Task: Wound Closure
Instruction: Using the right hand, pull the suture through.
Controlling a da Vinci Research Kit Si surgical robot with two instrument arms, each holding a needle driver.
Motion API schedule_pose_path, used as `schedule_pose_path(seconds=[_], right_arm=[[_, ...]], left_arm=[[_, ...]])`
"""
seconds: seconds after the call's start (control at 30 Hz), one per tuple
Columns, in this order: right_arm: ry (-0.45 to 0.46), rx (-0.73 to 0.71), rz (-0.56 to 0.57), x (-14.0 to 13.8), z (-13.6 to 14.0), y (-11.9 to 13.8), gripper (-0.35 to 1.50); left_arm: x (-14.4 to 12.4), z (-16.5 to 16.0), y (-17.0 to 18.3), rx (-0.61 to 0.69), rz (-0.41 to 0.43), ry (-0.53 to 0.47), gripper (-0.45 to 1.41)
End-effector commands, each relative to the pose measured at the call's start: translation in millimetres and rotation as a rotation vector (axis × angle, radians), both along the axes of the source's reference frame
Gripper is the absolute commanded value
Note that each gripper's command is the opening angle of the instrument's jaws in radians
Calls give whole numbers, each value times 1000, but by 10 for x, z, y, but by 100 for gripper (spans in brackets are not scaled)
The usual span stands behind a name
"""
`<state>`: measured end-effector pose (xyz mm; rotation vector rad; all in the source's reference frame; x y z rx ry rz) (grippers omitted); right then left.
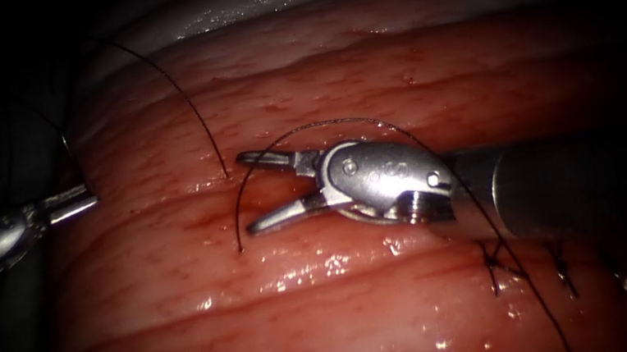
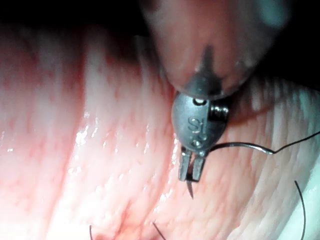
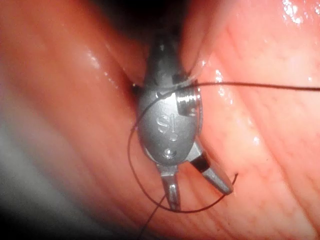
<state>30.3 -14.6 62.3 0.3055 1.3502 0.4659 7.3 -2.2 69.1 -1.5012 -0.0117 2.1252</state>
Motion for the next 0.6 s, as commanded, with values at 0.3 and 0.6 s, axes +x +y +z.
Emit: schedule_pose_path(seconds=[0.3,0.6], right_arm=[[2,4,8,20,1,-1,111],[7,3,5,26,-7,-6,83]], left_arm=[[-5,6,-1,1,3,-1,-45],[-5,6,0,1,3,-1,-45]])
